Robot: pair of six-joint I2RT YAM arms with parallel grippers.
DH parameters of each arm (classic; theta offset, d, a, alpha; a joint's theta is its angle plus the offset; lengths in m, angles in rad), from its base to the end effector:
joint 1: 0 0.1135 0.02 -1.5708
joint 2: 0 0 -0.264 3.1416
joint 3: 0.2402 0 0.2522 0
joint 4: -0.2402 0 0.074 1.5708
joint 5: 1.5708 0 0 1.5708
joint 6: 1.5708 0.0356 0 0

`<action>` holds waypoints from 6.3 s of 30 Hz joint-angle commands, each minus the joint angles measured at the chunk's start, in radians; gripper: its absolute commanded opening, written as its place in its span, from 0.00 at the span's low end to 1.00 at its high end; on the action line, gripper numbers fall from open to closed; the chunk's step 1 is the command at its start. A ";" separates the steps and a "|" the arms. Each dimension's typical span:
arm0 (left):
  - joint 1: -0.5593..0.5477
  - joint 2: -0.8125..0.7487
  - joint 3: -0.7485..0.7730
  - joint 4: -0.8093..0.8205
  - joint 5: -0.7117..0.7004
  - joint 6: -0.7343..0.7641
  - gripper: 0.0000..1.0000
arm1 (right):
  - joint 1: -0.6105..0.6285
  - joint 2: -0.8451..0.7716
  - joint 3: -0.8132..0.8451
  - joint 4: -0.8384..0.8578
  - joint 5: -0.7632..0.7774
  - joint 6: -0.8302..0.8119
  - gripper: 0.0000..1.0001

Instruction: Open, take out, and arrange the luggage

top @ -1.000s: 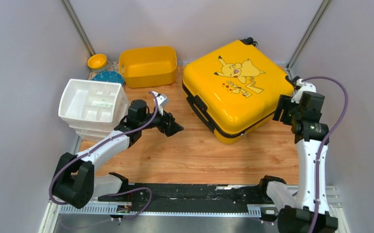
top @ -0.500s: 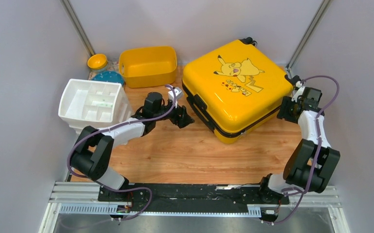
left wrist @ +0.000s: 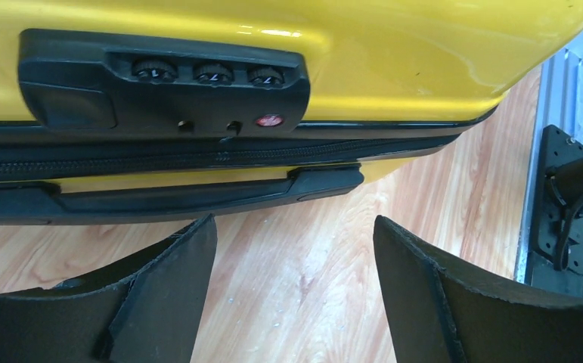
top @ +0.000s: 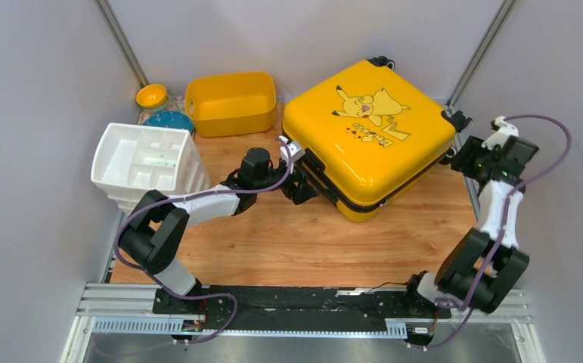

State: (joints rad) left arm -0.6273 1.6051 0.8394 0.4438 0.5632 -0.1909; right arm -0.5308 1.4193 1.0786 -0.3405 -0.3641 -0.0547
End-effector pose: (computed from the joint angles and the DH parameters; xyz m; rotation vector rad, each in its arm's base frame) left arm 0.2690 -0.2185 0.2179 0.8183 1.8143 -1.0757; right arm 0.2776 -0.1482 0.2816 0.3301 2.1763 0.0849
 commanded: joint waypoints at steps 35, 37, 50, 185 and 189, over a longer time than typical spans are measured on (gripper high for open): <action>0.029 -0.249 -0.209 0.098 -0.194 -0.157 0.83 | 0.506 -0.689 -0.534 -0.135 -0.240 -0.219 0.39; 0.029 -0.252 -0.207 0.092 -0.195 -0.154 0.83 | 0.525 -0.666 -0.534 -0.108 -0.236 -0.200 0.39; 0.040 -0.269 -0.218 0.068 -0.210 -0.130 0.81 | 0.604 -0.681 -0.575 0.023 -0.134 -0.065 0.08; -0.060 0.153 -0.123 0.486 -0.461 0.223 0.00 | 0.848 -0.542 -0.166 -0.351 0.150 -0.212 0.55; -0.041 0.150 -0.118 0.484 -0.431 0.143 0.00 | 0.867 -0.560 -0.138 -0.341 0.050 -0.238 0.56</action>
State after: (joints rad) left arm -0.7193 1.7397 0.6899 0.9340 0.1783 -0.0067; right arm 0.3180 0.8593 0.9325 -0.5449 -0.1837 -0.2192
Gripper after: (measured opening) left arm 0.007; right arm 0.553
